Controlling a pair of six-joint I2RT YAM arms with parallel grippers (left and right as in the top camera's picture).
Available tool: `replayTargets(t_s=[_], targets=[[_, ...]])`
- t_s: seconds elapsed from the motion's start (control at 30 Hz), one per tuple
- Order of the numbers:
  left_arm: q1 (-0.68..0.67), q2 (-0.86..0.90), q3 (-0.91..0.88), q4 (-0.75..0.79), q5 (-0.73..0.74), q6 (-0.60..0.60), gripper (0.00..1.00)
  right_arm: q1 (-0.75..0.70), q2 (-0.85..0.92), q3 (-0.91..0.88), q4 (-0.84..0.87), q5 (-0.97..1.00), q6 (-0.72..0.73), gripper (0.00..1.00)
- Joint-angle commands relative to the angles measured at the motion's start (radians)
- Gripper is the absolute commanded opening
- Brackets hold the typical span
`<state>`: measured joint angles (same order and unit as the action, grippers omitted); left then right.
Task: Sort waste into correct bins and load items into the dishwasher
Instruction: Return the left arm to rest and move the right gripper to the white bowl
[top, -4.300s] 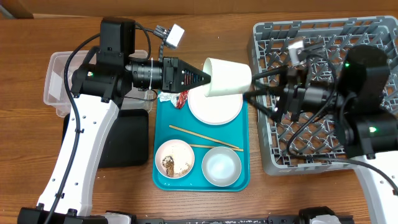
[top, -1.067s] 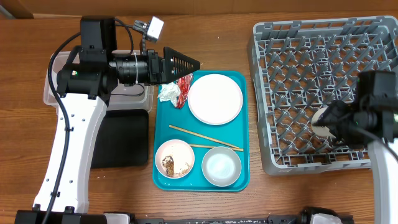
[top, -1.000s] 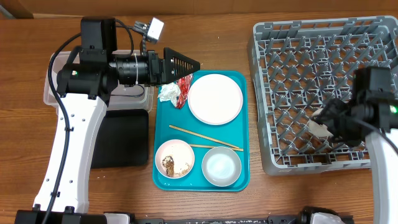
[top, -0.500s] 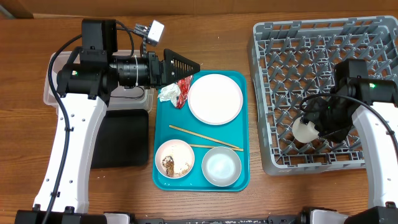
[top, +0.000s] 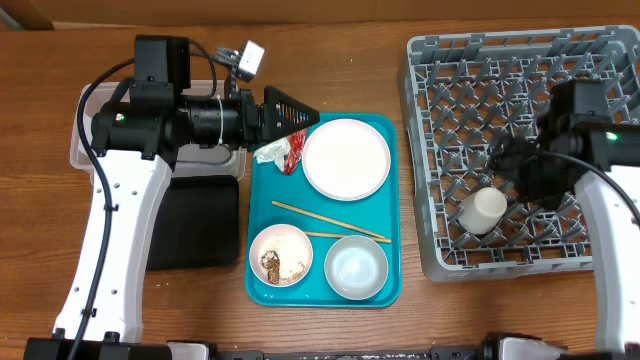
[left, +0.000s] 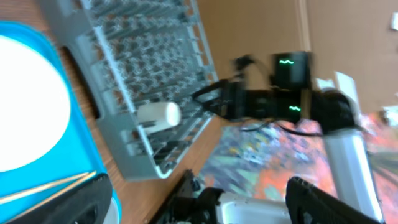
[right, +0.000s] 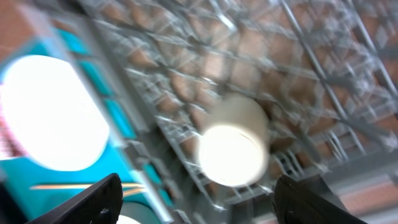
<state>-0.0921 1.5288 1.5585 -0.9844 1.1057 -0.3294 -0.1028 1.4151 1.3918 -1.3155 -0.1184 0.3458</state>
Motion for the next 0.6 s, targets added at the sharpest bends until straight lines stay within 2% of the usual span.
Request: replayTargets(t_s=[0.0,0.1,0.2,0.27,0.33,0.5,0.57], targets=[[-0.026,-0.013,0.013,-0.062,-0.177,0.069,0.86,0.006,-0.091,0.068,0.047,-0.134,-0.068,0.80],[-0.090,-0.029,0.013,-0.134,-0.357,0.087,0.85,0.006,-0.144,0.072,0.126,-0.170,-0.065,0.80],[-0.217,-0.040,0.013,-0.222,-0.652,0.067,0.84,0.006,-0.178,0.072,0.193,-0.176,-0.058,0.81],[-0.327,-0.031,0.011,-0.285,-0.903,0.012,0.85,0.006,-0.188,0.072,0.220,-0.175,-0.058,0.83],[-0.425,-0.017,0.005,-0.323,-1.072,-0.050,0.86,0.006,-0.188,0.072,0.241,-0.175,-0.058,0.83],[-0.588,0.004,-0.019,-0.317,-1.143,-0.167,0.85,0.006,-0.180,0.072,0.257,-0.199,-0.055,0.82],[-0.602,0.003,-0.019,-0.320,-1.169,-0.219,0.83,0.006,-0.178,0.072,0.236,-0.233,-0.056,0.77]])
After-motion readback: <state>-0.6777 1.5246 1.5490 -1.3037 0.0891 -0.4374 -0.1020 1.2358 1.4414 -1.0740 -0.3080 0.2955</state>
